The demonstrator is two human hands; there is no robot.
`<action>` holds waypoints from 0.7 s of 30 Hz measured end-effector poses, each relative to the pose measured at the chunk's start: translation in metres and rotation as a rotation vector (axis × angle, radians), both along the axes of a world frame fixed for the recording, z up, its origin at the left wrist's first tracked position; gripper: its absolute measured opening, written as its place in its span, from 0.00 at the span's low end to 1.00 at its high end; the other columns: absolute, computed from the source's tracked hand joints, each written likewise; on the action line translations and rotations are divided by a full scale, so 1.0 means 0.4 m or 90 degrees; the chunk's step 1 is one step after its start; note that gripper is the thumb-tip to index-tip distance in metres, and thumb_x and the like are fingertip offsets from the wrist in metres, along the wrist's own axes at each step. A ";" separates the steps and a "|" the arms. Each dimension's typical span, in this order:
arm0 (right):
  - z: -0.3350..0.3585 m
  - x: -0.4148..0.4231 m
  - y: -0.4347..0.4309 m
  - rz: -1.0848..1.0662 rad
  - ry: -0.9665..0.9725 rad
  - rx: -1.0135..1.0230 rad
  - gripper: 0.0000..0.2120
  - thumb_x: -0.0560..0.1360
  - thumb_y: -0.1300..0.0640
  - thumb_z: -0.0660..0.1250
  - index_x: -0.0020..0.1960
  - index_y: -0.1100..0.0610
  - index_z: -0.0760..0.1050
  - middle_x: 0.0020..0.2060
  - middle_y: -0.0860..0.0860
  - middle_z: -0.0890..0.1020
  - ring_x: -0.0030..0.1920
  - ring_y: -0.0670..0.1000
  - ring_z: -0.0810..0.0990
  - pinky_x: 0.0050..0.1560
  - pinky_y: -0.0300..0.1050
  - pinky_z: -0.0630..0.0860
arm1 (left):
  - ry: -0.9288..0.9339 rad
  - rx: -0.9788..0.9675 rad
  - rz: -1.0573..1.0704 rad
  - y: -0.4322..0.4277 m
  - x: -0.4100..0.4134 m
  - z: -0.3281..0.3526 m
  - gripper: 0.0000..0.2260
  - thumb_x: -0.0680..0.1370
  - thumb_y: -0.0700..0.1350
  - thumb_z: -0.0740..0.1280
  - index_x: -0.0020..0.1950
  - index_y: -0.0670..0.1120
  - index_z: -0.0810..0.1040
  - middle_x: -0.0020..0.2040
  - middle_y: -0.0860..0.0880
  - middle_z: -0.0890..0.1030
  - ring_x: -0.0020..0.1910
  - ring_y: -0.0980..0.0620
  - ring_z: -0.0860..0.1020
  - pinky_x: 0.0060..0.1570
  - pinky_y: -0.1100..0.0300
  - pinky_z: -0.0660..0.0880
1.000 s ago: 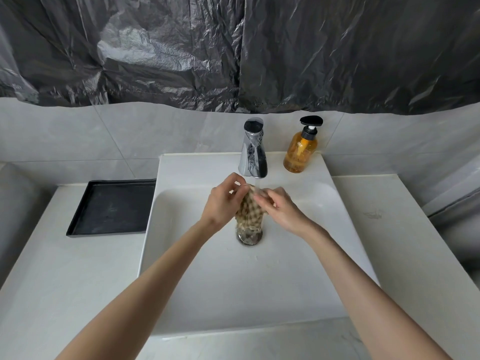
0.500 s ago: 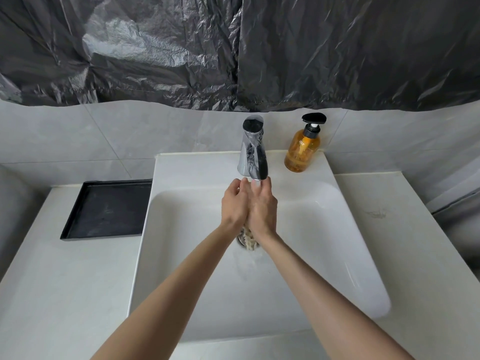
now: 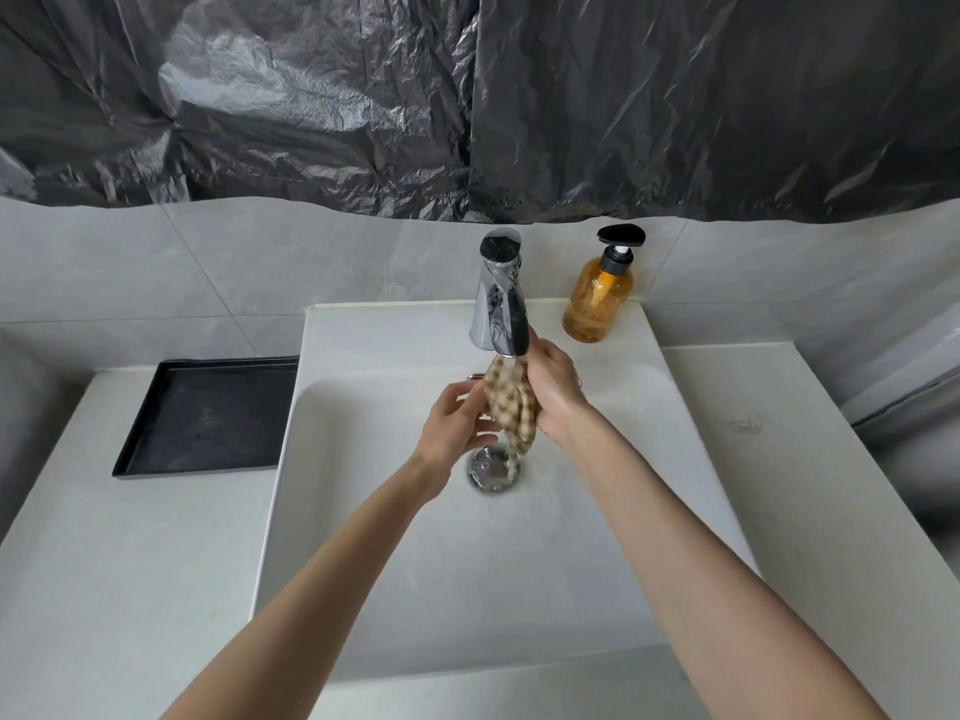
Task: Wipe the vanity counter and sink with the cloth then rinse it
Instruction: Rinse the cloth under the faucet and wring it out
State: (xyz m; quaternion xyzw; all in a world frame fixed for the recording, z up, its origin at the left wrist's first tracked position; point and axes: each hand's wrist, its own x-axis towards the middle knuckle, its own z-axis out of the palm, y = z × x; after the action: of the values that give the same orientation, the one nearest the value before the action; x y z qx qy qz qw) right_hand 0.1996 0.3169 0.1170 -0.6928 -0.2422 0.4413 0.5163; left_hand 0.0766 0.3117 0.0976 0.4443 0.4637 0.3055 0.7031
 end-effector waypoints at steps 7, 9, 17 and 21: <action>-0.022 -0.065 -0.079 0.012 -0.280 0.137 0.06 0.80 0.53 0.55 0.47 0.50 0.70 0.43 0.52 0.77 0.45 0.50 0.75 0.43 0.44 0.68 | 0.015 0.050 0.055 -0.015 0.057 0.035 0.10 0.81 0.54 0.53 0.51 0.49 0.68 0.47 0.49 0.76 0.42 0.54 0.76 0.37 0.61 0.71; -0.035 -0.079 -0.084 -0.005 -0.332 0.161 0.10 0.80 0.52 0.57 0.40 0.52 0.67 0.40 0.52 0.75 0.41 0.51 0.74 0.41 0.47 0.69 | 0.026 0.083 0.061 -0.024 0.067 0.047 0.12 0.81 0.54 0.53 0.52 0.46 0.67 0.48 0.52 0.73 0.45 0.56 0.75 0.40 0.62 0.73; -0.007 -0.069 -0.049 0.015 -0.294 0.035 0.15 0.76 0.53 0.54 0.31 0.53 0.65 0.29 0.49 0.73 0.33 0.54 0.70 0.33 0.45 0.68 | 0.103 0.184 0.023 0.001 0.048 0.022 0.11 0.81 0.50 0.56 0.41 0.45 0.67 0.35 0.46 0.70 0.36 0.49 0.70 0.33 0.55 0.69; -0.014 -0.049 -0.009 -0.121 -0.156 -0.078 0.19 0.81 0.48 0.50 0.51 0.58 0.76 0.53 0.57 0.81 0.56 0.60 0.78 0.59 0.53 0.73 | 0.030 0.128 -0.015 -0.002 0.022 0.019 0.07 0.79 0.49 0.63 0.53 0.48 0.75 0.45 0.49 0.80 0.43 0.52 0.79 0.45 0.57 0.77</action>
State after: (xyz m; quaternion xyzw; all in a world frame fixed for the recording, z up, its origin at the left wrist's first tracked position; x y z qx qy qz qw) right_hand 0.1801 0.3135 0.1116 -0.7916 -0.2093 0.3162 0.4791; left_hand 0.0856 0.3111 0.1052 0.5249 0.4417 0.3320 0.6474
